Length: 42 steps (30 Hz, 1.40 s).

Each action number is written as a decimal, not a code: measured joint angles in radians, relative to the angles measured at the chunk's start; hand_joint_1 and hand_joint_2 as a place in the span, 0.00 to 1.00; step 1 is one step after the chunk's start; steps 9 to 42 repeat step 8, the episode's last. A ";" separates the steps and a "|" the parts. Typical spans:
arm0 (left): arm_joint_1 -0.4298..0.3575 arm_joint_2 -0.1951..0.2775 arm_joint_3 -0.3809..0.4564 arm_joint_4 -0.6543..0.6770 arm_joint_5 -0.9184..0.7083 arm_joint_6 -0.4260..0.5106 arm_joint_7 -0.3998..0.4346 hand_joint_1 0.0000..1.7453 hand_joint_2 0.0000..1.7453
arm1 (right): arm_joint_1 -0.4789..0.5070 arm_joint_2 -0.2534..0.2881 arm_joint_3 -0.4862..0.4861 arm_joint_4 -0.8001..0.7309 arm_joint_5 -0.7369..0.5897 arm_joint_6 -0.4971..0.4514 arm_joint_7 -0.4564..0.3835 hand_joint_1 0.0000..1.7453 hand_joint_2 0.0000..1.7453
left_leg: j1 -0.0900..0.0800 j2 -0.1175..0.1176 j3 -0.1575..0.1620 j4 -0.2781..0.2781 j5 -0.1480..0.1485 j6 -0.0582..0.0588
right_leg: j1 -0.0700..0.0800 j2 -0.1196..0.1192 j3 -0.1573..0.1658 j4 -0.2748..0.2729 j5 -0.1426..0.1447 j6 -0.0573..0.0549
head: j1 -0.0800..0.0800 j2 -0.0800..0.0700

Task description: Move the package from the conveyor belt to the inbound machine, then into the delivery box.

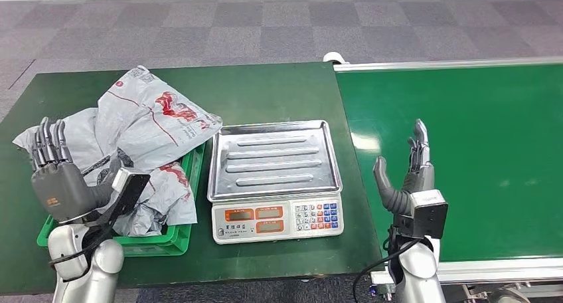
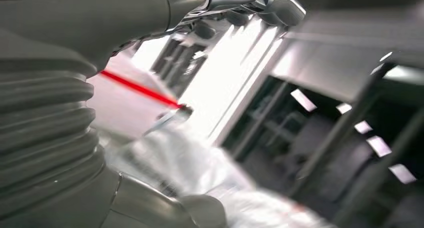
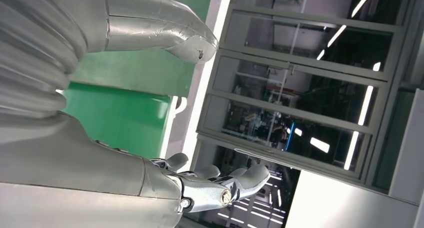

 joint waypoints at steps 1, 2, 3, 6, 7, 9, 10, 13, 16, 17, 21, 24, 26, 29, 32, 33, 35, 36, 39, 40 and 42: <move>0.000 -0.015 0.015 -0.019 0.016 0.001 -0.053 0.00 0.00 | 0.001 0.000 0.000 0.000 -0.002 -0.001 -0.001 0.00 1.00 | 0.000 0.000 0.000 0.000 0.000 0.000 | 0.000 0.000 0.000 0.000 0.000 0.000 | 0.000 0.000; 0.000 -0.032 0.030 -0.037 0.036 0.001 -0.106 0.00 0.00 | 0.003 0.000 0.000 0.000 -0.003 -0.002 -0.002 0.00 1.00 | 0.000 0.000 0.000 0.000 0.000 0.000 | 0.000 0.000 0.000 0.000 0.000 0.000 | 0.000 0.000; -0.001 -0.051 0.046 -0.055 0.064 0.002 -0.165 0.00 0.00 | 0.005 0.000 0.000 0.000 -0.005 -0.003 -0.002 0.00 1.00 | 0.000 0.000 0.000 0.000 0.000 0.000 | 0.000 0.000 0.000 0.000 0.000 0.000 | 0.000 0.000; -0.002 -0.109 0.086 -0.107 0.224 0.004 -0.373 0.00 0.00 | 0.009 0.000 0.000 0.000 -0.010 -0.008 -0.004 0.00 1.00 | 0.000 0.000 0.000 0.000 0.000 0.000 | 0.000 0.000 0.000 0.000 0.000 0.000 | 0.000 0.000; -0.001 -0.122 0.090 -0.120 0.295 0.004 -0.423 0.00 0.00 | 0.009 0.000 0.000 0.000 -0.012 -0.010 -0.005 0.00 1.00 | 0.000 0.000 0.000 0.000 0.000 0.001 | 0.000 0.000 0.000 0.000 0.000 0.000 | 0.000 0.000; 0.000 -0.129 0.090 -0.125 0.328 0.004 -0.444 0.00 0.00 | 0.009 0.000 0.000 0.000 -0.012 -0.011 -0.006 0.00 1.00 | 0.000 0.000 0.000 0.000 -0.001 0.001 | 0.000 0.000 0.000 0.000 0.000 0.000 | 0.000 0.000; 0.000 -0.129 0.090 -0.125 0.328 0.004 -0.444 0.00 0.00 | 0.009 0.000 0.000 0.000 -0.012 -0.011 -0.006 0.00 1.00 | 0.000 0.000 0.000 0.000 -0.001 0.001 | 0.000 0.000 0.000 0.000 0.000 0.000 | 0.000 0.000; 0.000 -0.129 0.090 -0.125 0.328 0.004 -0.444 0.00 0.00 | 0.009 0.000 0.000 0.000 -0.012 -0.011 -0.006 0.00 1.00 | 0.000 0.000 0.000 0.000 -0.001 0.001 | 0.000 0.000 0.000 0.000 0.000 0.000 | 0.000 0.000; 0.000 -0.129 0.090 -0.125 0.328 0.004 -0.444 0.00 0.00 | 0.009 0.000 0.000 0.000 -0.012 -0.011 -0.006 0.00 1.00 | 0.000 0.000 0.000 0.000 -0.001 0.001 | 0.000 0.000 0.000 0.000 0.000 0.000 | 0.000 0.000; 0.000 -0.129 0.090 -0.125 0.328 0.004 -0.444 0.00 0.00 | 0.009 0.000 0.000 0.000 -0.012 -0.011 -0.006 0.00 1.00 | 0.000 0.000 0.000 0.000 -0.001 0.001 | 0.000 0.000 0.000 0.000 0.000 0.000 | 0.000 0.000; 0.000 -0.129 0.090 -0.125 0.328 0.004 -0.444 0.00 0.00 | 0.009 0.000 0.000 0.000 -0.012 -0.011 -0.006 0.00 1.00 | 0.000 0.000 0.000 0.000 -0.001 0.001 | 0.000 0.000 0.000 0.000 0.000 0.000 | 0.000 0.000; 0.000 -0.129 0.090 -0.125 0.328 0.004 -0.444 0.00 0.00 | 0.009 0.000 0.000 0.000 -0.012 -0.011 -0.006 0.00 1.00 | 0.000 0.000 0.000 0.000 -0.001 0.001 | 0.000 0.000 0.000 0.000 0.000 0.000 | 0.000 0.000; 0.000 -0.129 0.090 -0.125 0.328 0.004 -0.444 0.00 0.00 | 0.009 0.000 0.000 0.000 -0.012 -0.011 -0.006 0.00 1.00 | 0.000 0.000 0.000 0.000 -0.001 0.001 | 0.000 0.000 0.000 0.000 0.000 0.000 | 0.000 0.000; 0.000 -0.129 0.090 -0.125 0.328 0.004 -0.444 0.00 0.00 | 0.009 0.000 0.000 0.000 -0.012 -0.011 -0.006 0.00 1.00 | 0.000 0.000 0.000 0.000 -0.001 0.001 | 0.000 0.000 0.000 0.000 0.000 0.000 | 0.000 0.000; 0.000 -0.129 0.090 -0.125 0.328 0.004 -0.444 0.00 0.00 | 0.009 0.000 0.000 0.000 -0.012 -0.011 -0.006 0.00 1.00 | 0.000 0.000 0.000 0.000 -0.001 0.001 | 0.000 0.000 0.000 0.000 0.000 0.000 | 0.000 0.000; 0.000 -0.129 0.090 -0.125 0.328 0.004 -0.444 0.00 0.00 | 0.009 0.000 0.000 0.000 -0.012 -0.011 -0.006 0.00 1.00 | 0.000 0.000 0.000 0.000 -0.001 0.001 | 0.000 0.000 0.000 0.000 0.000 0.000 | 0.000 0.000; 0.000 -0.129 0.090 -0.125 0.328 0.004 -0.444 0.00 0.00 | 0.009 0.000 0.000 0.000 -0.012 -0.011 -0.006 0.00 1.00 | 0.000 0.000 0.000 0.000 -0.001 0.001 | 0.000 0.000 0.000 0.000 0.000 0.000 | 0.000 0.000; 0.000 -0.129 0.090 -0.125 0.328 0.004 -0.444 0.00 0.00 | 0.009 0.000 0.000 0.000 -0.012 -0.011 -0.006 0.00 1.00 | 0.000 0.000 0.000 0.000 -0.001 0.001 | 0.000 0.000 0.000 0.000 0.000 0.000 | 0.000 0.000; 0.000 -0.129 0.090 -0.125 0.328 0.004 -0.444 0.00 0.00 | 0.009 0.000 0.000 0.000 -0.012 -0.011 -0.006 0.00 1.00 | 0.000 0.000 0.000 0.000 -0.001 0.001 | 0.000 0.000 0.000 0.000 0.000 0.000 | 0.000 0.000; 0.000 -0.129 0.090 -0.125 0.328 0.004 -0.444 0.00 0.00 | 0.009 0.000 0.000 0.000 -0.012 -0.011 -0.006 0.00 1.00 | 0.000 0.000 0.000 0.000 -0.001 0.001 | 0.000 0.000 0.000 0.000 0.000 0.000 | 0.000 0.000; 0.000 -0.129 0.090 -0.125 0.328 0.004 -0.444 0.00 0.00 | 0.009 0.000 0.000 0.000 -0.012 -0.011 -0.006 0.00 1.00 | 0.000 0.000 0.000 0.000 -0.001 0.001 | 0.000 0.000 0.000 0.000 0.000 0.000 | 0.000 0.000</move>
